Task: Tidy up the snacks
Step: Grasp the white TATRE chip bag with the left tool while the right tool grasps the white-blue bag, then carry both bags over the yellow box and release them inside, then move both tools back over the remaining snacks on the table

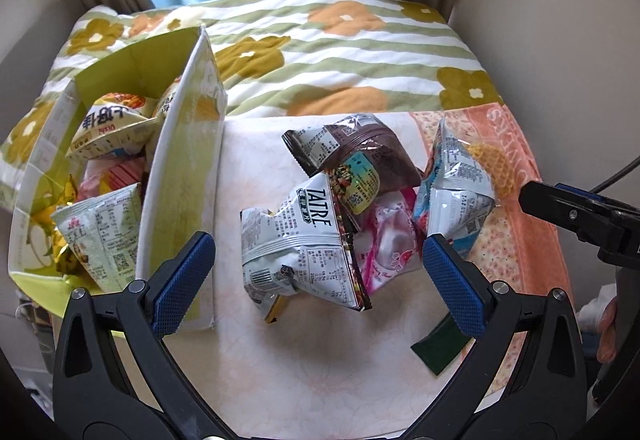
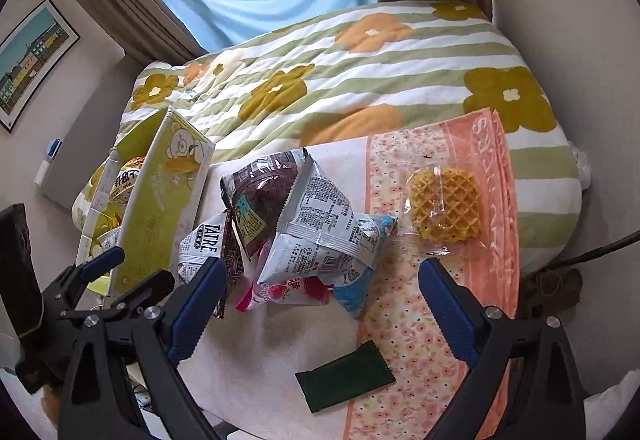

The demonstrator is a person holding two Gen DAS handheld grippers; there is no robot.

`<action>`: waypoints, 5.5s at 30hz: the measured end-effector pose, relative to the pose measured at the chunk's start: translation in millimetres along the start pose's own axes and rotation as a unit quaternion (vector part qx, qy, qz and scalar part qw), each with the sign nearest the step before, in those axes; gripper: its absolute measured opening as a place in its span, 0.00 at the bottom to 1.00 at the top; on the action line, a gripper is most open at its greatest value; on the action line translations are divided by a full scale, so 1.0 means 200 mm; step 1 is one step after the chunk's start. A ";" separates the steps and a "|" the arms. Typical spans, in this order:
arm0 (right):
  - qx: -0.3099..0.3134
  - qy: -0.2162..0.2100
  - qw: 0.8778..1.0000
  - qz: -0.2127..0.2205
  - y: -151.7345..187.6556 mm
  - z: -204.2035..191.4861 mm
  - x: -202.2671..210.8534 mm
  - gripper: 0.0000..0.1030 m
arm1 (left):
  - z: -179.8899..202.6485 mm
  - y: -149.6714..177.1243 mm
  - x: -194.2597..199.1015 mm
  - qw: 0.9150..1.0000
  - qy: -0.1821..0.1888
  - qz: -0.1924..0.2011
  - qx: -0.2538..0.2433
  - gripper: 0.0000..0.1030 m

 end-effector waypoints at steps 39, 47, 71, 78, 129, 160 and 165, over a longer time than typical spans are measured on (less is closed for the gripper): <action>-0.133 -0.065 0.987 -0.060 -0.03 0.21 -0.52 0.93 | 0.00 0.07 -0.46 0.992 -0.036 -0.100 -0.063 0.58; -0.129 -0.066 0.988 -0.056 -0.02 0.21 -0.51 0.89 | 0.02 0.07 -0.35 0.993 -0.024 -0.090 -0.066 0.58; -0.032 -0.042 0.998 0.027 -0.02 0.01 0.10 0.69 | -0.01 -0.05 0.34 0.997 -0.004 0.059 -0.045 0.58; 0.011 -0.063 0.997 0.050 -0.07 -0.22 0.22 0.69 | -0.23 -0.13 0.52 0.995 0.002 0.100 -0.009 0.58; 0.118 -0.025 0.993 -0.010 -0.24 -1.54 -0.59 0.71 | -1.62 -0.14 0.15 0.999 0.023 0.005 0.030 1.00; 0.044 0.049 0.994 0.090 -0.09 -1.43 -0.21 0.85 | -1.51 -0.15 0.30 0.994 0.094 0.043 -0.027 1.00; 0.008 0.097 0.989 0.110 -0.01 -1.27 -0.04 0.85 | -1.33 -0.18 0.35 0.990 0.117 0.057 -0.060 1.00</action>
Point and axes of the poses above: each gripper's, at about its wrist camera, not at the fingertips, and x roughly against the way its jaws point, z to its right, y to its underside, the point moved 1 cm from there along -x, roughly the way its jaws point, and after that the axes turned 4 degrees about -y, right-handed, at the moved point
